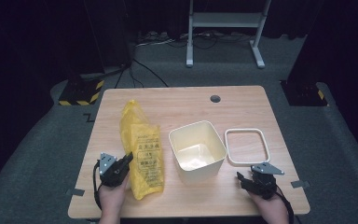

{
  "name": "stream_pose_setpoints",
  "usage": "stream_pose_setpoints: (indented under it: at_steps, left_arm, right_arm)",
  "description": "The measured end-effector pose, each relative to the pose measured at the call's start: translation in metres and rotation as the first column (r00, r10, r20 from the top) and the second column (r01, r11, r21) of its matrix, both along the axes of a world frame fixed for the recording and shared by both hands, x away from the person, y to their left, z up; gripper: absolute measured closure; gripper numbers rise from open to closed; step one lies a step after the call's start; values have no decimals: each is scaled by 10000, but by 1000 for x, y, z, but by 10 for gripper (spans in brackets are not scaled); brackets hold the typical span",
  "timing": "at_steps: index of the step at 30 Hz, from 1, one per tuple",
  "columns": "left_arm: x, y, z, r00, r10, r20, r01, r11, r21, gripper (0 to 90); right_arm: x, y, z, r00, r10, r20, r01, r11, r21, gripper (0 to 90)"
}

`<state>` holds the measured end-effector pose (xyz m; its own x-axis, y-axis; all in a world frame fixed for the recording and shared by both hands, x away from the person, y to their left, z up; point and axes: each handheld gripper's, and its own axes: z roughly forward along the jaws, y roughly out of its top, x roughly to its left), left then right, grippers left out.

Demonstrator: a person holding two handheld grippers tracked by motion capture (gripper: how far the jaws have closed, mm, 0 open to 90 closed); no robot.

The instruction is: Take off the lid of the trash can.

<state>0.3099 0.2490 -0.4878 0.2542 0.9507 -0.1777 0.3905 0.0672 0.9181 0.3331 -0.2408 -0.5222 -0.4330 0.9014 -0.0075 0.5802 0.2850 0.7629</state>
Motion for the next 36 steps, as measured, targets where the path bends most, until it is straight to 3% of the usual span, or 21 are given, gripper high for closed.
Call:
stream_pose_setpoints:
  at_steps: [4,8,12,18,25,33,36]
  left_arm:
    - [-7,3,7,9987,78,512,-71,9999,-129,890]
    - [-13,0,15,9928,72,1195,-62,9999,-87,890]
    - [-22,-7,25,9792,189,2019,-189,9998,-21,890]
    - [-35,-13,41,9564,487,2879,-478,9988,-101,890]
    - [-41,-13,46,9461,790,3142,-711,9968,-365,890]
    - [-47,-19,57,9349,593,3498,-534,9982,-266,890]
    - [-47,-21,60,9343,557,3521,-481,9984,-302,891]
  right_arm:
    - [0,4,-1,9999,43,-115,-45,9999,-95,341]
    - [1,4,-1,9998,69,-205,-72,9999,-128,325]
    - [1,5,-1,9998,75,-201,-78,9998,-161,317]
    - [1,5,-1,9997,53,-229,-57,9998,-165,308]
    - [2,7,-2,9991,263,-325,-269,9995,-175,243]
    - [3,7,-2,9991,250,-356,-258,9994,-223,215]
    - [3,7,-2,9991,230,-362,-238,9995,-226,212]
